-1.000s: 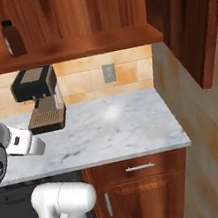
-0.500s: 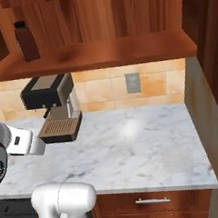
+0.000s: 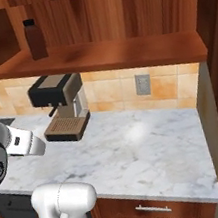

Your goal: Collect the paprika, ketchup, and shaker from the cabinet and place them next to the stove.

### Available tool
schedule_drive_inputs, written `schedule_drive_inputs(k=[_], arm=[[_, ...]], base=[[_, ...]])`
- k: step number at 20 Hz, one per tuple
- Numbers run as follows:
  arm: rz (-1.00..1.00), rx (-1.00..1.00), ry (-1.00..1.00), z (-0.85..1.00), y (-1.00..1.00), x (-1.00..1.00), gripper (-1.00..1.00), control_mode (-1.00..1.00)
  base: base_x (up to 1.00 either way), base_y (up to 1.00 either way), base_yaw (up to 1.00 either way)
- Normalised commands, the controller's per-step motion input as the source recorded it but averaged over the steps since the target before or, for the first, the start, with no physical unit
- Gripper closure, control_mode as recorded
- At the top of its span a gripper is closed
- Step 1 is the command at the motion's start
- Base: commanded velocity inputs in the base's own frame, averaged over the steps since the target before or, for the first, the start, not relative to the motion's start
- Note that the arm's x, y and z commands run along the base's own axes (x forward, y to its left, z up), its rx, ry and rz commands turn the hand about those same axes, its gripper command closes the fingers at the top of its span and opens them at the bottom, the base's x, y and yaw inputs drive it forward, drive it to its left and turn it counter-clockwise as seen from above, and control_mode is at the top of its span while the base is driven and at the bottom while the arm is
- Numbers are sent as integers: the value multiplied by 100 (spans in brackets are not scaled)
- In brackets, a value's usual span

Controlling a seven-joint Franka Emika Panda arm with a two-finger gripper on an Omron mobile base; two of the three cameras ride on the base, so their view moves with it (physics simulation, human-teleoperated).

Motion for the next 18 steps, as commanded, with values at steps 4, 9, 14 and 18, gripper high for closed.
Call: schedule_drive_inputs(k=[4,9,14,18], arm=[[0,0,0,-1,3,0,-100,-100],[0,-1,-19,22,3,17,-100,-100],[0,-6,-43,79,0,1,-100,-100],[7,-2,-41,80,0,0,-100,-100]], base=[[17,4,10],[0,0,0],[0,0,0],[0,0,0]])
